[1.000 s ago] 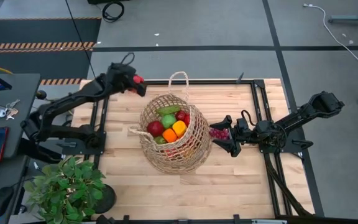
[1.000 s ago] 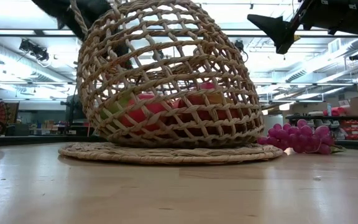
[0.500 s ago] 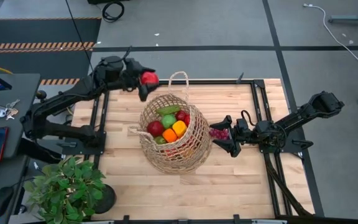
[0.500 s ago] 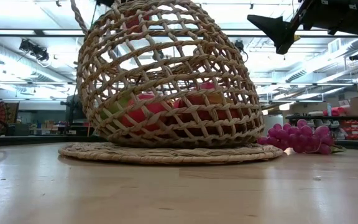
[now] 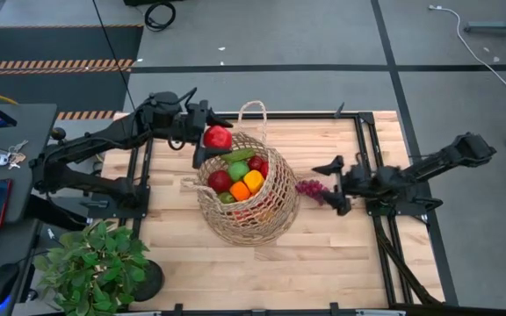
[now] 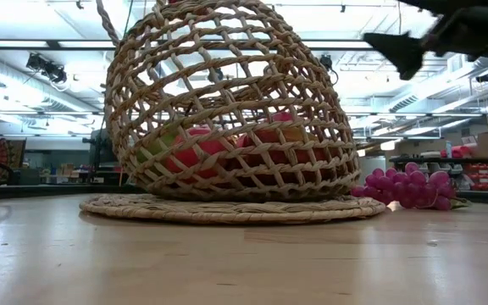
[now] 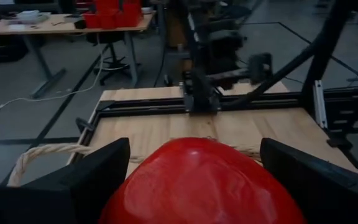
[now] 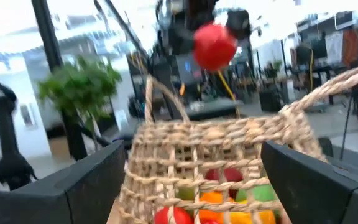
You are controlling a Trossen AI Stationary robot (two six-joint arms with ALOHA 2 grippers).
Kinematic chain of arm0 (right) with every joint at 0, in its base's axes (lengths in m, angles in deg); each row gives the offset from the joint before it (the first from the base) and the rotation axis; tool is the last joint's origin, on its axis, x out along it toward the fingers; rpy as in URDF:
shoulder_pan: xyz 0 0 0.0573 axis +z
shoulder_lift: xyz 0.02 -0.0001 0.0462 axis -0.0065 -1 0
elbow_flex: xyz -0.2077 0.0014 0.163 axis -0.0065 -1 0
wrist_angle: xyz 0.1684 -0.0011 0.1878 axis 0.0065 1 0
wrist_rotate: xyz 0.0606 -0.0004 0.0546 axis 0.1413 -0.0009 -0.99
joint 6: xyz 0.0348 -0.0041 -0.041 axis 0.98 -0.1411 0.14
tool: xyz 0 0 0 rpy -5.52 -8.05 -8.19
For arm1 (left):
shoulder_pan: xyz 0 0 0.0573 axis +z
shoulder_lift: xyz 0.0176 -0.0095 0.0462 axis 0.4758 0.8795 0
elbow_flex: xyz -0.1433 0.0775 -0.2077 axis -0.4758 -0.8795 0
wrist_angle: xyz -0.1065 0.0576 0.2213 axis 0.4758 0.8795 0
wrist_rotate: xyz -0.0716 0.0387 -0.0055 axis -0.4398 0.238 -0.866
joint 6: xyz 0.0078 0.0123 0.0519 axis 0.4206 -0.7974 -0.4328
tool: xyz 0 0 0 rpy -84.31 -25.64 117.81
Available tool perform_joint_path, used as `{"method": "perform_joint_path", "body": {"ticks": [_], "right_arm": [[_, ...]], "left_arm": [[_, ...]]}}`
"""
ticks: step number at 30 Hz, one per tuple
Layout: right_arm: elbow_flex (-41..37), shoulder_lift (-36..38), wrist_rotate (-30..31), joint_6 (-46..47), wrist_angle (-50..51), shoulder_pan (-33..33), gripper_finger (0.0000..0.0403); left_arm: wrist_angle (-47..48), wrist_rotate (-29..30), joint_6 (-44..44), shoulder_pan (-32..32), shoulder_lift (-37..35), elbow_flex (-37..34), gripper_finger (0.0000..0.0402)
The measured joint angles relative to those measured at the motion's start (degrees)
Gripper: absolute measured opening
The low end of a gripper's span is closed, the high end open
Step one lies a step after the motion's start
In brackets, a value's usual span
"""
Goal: Build produce basket
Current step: Put the red apple into the basket
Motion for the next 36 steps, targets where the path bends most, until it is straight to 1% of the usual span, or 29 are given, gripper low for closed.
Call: {"method": "perform_joint_path", "body": {"ticks": [3,5,7,9,15,19,22,24,27,31,33,36], "right_arm": [[-5.27,9.06,-0.05,0.08,-0.08,0.0,0.038],[-4.84,14.1,0.05,1.5,6.5,0.09,0.038],[-4.73,17.35,-0.35,2.63,9.4,0.11,0.038],[-4.73,18.58,-1.48,2.87,9.57,0.12,0.038],[-4.84,19.56,-6.09,2.81,10.59,0.15,0.038],[-4.84,20.45,-7.02,-1.02,16.85,0.15,0.038],[-4.86,22.41,-6.65,-1.6,17.9,0.15,0.038],[-4.86,24.67,-6.63,-2.25,19.27,0.15,0.038],[-4.86,29.61,-6.63,-2.43,24.99,0.15,0.038],[-4.86,37.41,-7.61,0.45,36.32,0.15,0.038],[-4.86,40.62,-7.9,2.78,39.52,0.15,0.038],[-4.82,43.33,-7.99,4.91,44.24,0.15,0.038]], "left_arm": [[0.0,-1.58,-0.81,-0.42,0.01,0.0,0.036],[-0.76,-3.1,-2.17,-1.13,0.44,0.02,0.036],[-1.07,-3.87,-4.32,-2.06,0.92,0.02,0.036],[-1.63,-4.0,-8.61,-3.21,1.11,0.02,0.036],[-1.69,-2.56,-28.66,-5.9,2.41,0.02,0.036],[-1.6,-1.77,-35.17,-7.2,2.93,0.02,0.036],[-1.2,-0.94,-38.51,-8.3,3.59,0.02,0.036],[-0.61,-0.56,-40.65,-8.78,3.61,-0.04,0.036],[-0.5,0.72,-44.29,-9.93,3.48,-0.02,0.036],[0.39,3.07,-50.7,-11.5,3.52,-0.02,0.036],[0.5,3.63,-54.36,-12.12,3.52,-0.02,0.036],[0.42,5.07,-61.54,-13.14,3.52,-0.02,0.036]]}}
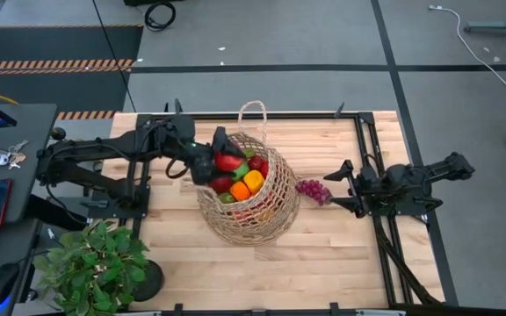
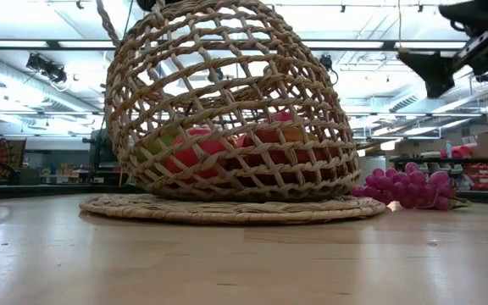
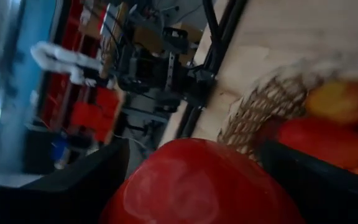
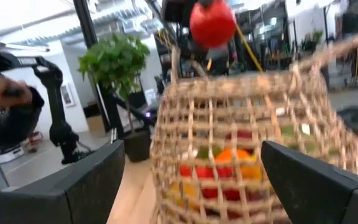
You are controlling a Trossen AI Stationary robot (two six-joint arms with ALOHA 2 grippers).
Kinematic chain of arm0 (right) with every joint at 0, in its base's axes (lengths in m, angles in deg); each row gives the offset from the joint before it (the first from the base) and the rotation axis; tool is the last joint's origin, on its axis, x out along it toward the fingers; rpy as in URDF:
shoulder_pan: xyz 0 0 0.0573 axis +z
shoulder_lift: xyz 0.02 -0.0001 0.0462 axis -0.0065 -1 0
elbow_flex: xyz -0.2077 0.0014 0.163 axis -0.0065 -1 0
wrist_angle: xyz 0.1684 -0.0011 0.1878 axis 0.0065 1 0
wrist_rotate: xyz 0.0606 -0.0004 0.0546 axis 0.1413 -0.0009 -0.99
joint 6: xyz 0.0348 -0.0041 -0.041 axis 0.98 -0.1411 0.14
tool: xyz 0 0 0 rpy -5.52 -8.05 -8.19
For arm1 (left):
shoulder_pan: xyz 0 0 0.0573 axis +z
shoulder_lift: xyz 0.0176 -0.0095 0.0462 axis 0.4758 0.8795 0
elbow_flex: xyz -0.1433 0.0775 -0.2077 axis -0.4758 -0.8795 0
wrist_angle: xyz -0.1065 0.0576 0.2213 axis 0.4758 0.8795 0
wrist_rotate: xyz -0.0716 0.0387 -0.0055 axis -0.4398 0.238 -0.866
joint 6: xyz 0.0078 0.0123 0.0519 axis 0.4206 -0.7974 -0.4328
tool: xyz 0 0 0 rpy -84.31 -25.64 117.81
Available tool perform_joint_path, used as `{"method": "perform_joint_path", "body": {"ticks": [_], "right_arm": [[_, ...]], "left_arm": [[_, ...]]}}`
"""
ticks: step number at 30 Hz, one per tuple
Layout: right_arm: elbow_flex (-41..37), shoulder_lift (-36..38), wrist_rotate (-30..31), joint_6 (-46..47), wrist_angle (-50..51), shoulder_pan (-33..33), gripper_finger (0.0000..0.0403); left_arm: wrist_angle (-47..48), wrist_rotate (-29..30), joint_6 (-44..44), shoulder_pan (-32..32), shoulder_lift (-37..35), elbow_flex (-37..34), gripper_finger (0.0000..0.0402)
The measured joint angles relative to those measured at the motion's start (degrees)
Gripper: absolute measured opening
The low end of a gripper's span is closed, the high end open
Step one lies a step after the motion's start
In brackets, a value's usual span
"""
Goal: Build produce basket
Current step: Put the red apple into the basket
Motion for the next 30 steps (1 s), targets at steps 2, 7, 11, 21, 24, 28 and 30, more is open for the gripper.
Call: {"method": "perform_joint_path", "body": {"ticks": [2,7,11,21,24,28,30], "right_arm": [[-0.02,0.49,-0.02,1.57,2.31,0.0,0.038],[-0.02,0.05,0.0,1.28,2.67,0.02,0.038],[-0.02,0.03,0.0,1.26,2.63,0.02,0.038],[-0.02,0.03,0.02,1.15,2.54,0.01,0.038],[-0.02,0.03,0.02,1.15,2.52,0.01,0.038],[-0.02,0.01,0.02,1.15,2.5,0.02,0.038],[-0.02,0.01,0.02,1.15,2.5,0.02,0.038]], "left_arm": [[0.03,0.97,-6.41,-0.5,0.0,0.0,0.0361],[-1.36,2.86,-17.66,-1.14,0.0,0.0,0.0364],[-4.42,2.93,-31.15,-1.14,0.0,0.0,0.0365],[-9.54,2.88,-53.36,-1.14,0.0,0.0,0.0366],[-9.42,2.88,-48.29,-1.14,0.0,0.0,0.0366],[-9.3,2.9,-25.12,-0.39,0.0,0.0,0.0366],[-9.27,2.9,-8.36,0.27,0.0,0.0,0.0366]]}}
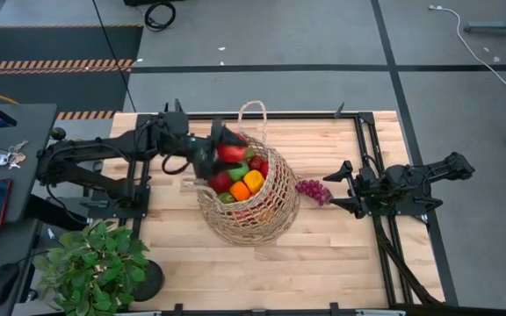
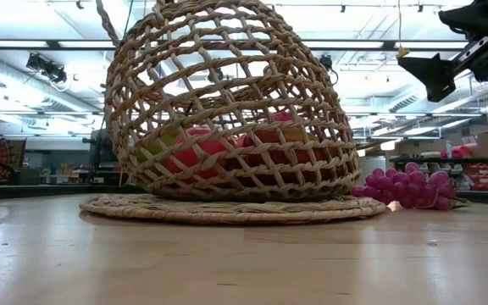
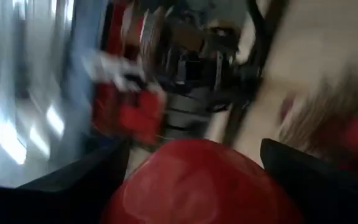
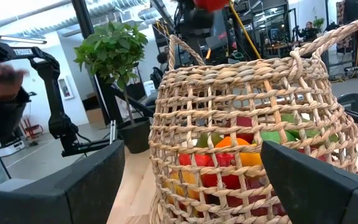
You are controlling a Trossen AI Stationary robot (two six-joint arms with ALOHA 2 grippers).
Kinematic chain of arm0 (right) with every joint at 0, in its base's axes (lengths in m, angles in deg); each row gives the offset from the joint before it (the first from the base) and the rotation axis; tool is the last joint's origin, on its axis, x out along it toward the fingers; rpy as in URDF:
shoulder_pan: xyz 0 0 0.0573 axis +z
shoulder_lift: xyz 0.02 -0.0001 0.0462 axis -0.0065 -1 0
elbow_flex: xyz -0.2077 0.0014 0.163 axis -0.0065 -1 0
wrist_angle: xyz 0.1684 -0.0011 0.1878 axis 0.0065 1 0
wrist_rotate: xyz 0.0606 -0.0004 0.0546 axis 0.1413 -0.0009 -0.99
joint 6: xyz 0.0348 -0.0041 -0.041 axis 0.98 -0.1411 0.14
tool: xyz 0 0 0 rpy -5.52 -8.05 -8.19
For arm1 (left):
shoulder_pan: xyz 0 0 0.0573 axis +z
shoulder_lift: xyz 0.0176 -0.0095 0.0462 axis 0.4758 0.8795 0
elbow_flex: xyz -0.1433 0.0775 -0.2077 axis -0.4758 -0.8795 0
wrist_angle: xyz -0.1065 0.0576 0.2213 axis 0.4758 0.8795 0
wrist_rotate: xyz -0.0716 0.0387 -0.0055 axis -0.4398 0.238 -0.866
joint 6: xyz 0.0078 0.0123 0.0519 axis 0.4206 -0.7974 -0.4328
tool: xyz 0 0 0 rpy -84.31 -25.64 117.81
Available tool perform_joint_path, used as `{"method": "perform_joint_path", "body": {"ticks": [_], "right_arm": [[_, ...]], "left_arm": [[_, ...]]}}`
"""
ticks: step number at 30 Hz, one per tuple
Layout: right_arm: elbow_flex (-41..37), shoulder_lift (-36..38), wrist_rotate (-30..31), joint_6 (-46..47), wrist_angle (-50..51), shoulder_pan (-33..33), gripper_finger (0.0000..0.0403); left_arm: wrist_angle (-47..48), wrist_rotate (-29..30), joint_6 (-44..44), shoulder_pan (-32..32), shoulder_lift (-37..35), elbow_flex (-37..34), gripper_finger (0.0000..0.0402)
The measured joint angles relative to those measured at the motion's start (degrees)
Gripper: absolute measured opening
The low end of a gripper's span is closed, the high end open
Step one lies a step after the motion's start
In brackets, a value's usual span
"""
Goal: Build produce basket
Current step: Put the red apple into the basket
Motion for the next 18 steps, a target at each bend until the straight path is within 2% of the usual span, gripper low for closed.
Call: {"method": "perform_joint_path", "body": {"ticks": [4,7,14,18], "right_arm": [[0.0,0.0,0.0,0.0,-0.02,0.0,0.038],[0.0,0.0,0.0,0.0,-0.04,0.0,0.038],[0.0,0.0,0.0,0.0,-0.04,-0.01,0.038],[0.0,0.0,0.0,0.0,-0.04,0.0,0.038]], "left_arm": [[0.04,-0.03,38.66,1.3,0.0,0.0,0.0366],[0.04,0.0,61.6,2.31,0.0,0.0,0.0366],[-0.13,0.04,105.07,3.48,0.0,0.0,0.0366],[-0.13,0.27,122.59,3.49,0.0,0.0,0.0366]]}}
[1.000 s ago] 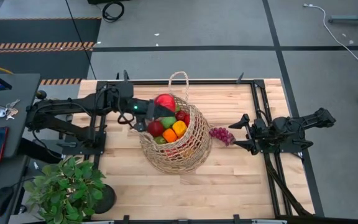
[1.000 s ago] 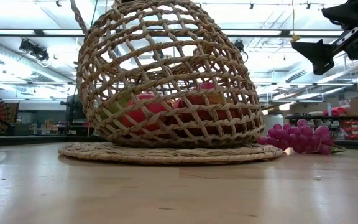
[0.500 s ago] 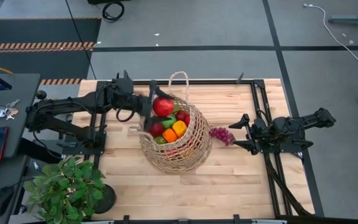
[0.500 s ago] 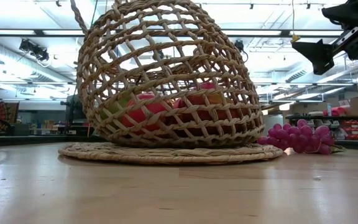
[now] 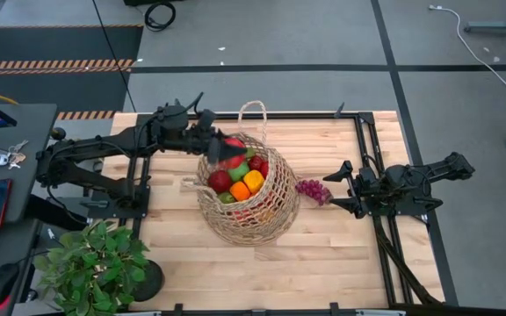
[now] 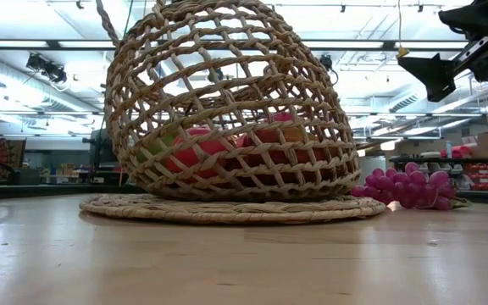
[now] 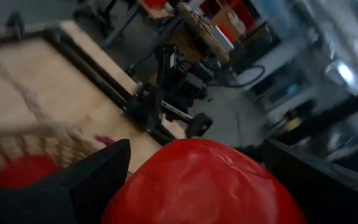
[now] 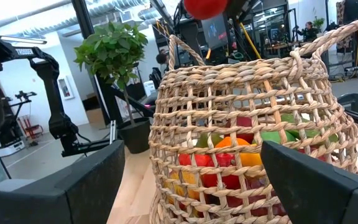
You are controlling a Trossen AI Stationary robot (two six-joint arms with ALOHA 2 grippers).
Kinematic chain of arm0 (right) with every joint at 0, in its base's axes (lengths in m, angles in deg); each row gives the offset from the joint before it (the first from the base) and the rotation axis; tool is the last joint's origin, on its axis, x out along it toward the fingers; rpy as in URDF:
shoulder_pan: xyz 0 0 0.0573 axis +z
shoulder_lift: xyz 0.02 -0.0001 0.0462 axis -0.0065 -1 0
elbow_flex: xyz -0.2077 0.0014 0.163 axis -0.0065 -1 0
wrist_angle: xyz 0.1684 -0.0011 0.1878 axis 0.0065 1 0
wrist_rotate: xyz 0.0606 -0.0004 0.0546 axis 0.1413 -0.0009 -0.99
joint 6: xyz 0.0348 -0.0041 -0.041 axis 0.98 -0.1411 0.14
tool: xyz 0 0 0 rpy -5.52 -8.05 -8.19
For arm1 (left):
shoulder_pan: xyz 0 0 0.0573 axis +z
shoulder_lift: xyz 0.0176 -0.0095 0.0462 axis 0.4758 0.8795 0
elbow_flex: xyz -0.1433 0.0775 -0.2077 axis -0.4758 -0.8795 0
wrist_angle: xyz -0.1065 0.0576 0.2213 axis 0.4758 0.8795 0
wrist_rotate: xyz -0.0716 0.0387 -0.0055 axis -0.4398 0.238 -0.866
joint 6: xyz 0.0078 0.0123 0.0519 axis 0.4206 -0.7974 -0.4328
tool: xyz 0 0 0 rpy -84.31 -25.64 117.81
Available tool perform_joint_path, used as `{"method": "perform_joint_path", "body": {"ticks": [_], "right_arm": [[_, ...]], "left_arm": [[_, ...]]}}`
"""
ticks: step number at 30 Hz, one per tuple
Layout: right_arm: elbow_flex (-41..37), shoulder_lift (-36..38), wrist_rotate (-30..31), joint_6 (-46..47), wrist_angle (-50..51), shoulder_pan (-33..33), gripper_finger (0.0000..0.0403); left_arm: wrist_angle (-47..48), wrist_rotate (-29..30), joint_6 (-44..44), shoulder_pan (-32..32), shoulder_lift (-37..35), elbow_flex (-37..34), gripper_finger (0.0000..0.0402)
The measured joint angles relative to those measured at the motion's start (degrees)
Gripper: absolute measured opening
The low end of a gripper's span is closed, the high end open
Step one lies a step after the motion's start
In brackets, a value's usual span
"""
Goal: Build produce basket
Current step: Put the red apple into the basket
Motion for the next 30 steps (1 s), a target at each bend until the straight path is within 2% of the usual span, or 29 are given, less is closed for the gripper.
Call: {"method": "perform_joint_path", "body": {"ticks": [3,7,9,12,13,16,21,30], "right_arm": [[0.0,0.0,0.01,0.0,0.0,-0.01,0.038],[0.0,0.0,0.0,0.02,0.0,0.0,0.038],[0.0,0.0,0.0,0.0,0.0,0.0,0.038],[0.0,-0.01,0.0,0.0,0.0,-0.01,0.038],[0.0,0.0,0.0,0.0,0.0,-0.01,0.038],[0.0,-0.01,0.01,0.0,0.0,-0.01,0.038],[0.0,-0.02,0.02,0.01,-0.06,0.0,0.038],[0.0,-0.02,0.0,0.02,-0.24,0.0,0.038]], "left_arm": [[0.0,0.13,5.73,-0.09,0.0,0.0,0.0366],[0.03,0.34,5.9,-0.04,0.0,0.0,0.0366],[0.04,3.35,0.56,-0.02,0.0,0.0,0.0366],[0.09,10.13,-12.91,0.07,0.0,0.0,0.0366],[0.24,11.02,-14.17,0.1,0.0,0.0,0.0366],[2.33,13.37,-6.07,0.73,0.47,0.02,0.0366],[4.3,12.87,0.43,2.68,5.05,0.07,0.0366],[5.3,2.84,6.71,2.75,16.85,0.04,0.0366]]}}
